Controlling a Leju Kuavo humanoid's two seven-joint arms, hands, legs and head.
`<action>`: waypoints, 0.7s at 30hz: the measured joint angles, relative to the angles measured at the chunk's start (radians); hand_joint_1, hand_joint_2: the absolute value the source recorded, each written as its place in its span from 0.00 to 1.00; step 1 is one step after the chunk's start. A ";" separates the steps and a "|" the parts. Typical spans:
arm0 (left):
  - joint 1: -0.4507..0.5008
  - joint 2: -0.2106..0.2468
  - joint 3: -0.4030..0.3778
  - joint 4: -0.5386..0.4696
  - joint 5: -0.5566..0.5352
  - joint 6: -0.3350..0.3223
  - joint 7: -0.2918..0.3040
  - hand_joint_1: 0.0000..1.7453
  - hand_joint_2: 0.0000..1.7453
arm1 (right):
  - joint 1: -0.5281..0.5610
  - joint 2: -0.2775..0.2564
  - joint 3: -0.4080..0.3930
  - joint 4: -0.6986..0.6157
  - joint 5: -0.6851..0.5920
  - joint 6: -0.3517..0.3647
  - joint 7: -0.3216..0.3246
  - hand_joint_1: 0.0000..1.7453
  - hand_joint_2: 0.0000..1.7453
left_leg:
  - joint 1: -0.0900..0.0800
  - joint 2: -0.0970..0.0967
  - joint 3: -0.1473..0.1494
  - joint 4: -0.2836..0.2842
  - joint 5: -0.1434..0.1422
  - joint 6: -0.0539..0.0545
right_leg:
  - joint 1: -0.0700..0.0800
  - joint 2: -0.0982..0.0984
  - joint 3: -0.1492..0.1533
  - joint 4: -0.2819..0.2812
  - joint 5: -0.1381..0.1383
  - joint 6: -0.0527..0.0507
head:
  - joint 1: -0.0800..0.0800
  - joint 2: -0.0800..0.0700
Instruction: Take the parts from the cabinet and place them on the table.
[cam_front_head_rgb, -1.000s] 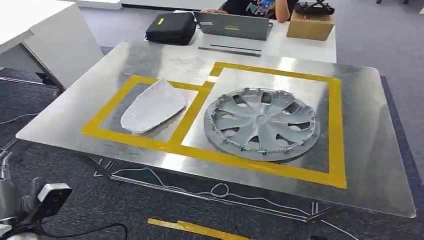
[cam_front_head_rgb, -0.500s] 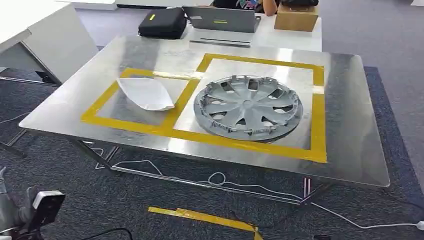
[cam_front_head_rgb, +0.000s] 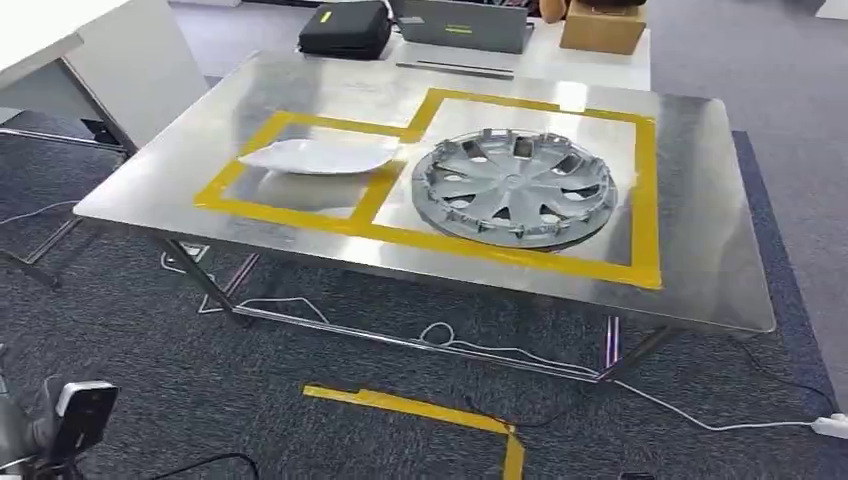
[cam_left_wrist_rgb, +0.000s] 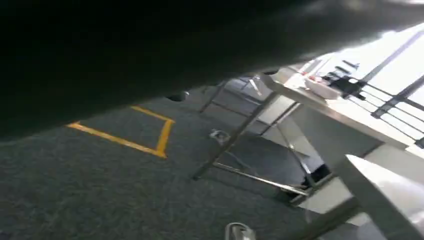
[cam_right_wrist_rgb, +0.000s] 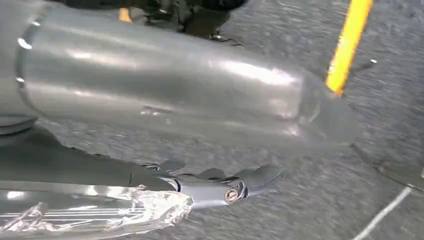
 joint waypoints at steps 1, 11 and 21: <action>-0.008 0.000 0.017 0.028 0.001 0.005 -0.009 0.00 0.00 | 0.000 0.002 -0.001 0.000 0.003 0.000 0.003 0.00 0.00 | -0.003 0.001 -0.014 0.001 0.012 0.002 | 0.000 0.000 -0.021 0.079 -0.050 0.003 | 0.000 0.000; -0.129 0.069 0.219 0.620 -0.176 0.135 0.047 0.00 0.00 | -0.007 0.002 -0.008 0.000 0.047 0.003 0.055 0.00 0.00 | -0.013 0.008 -0.126 0.000 0.131 -0.019 | 0.017 0.005 0.251 -0.198 0.011 -0.021 | 0.000 0.000; -0.133 0.100 0.231 1.001 -0.309 0.106 0.188 0.00 0.00 | 0.000 0.003 -0.006 0.002 0.097 0.001 0.118 0.00 0.00 | 0.023 -0.003 -0.117 0.206 -0.022 -0.071 | 0.000 -0.005 0.137 -0.155 0.079 -0.047 | -0.007 0.000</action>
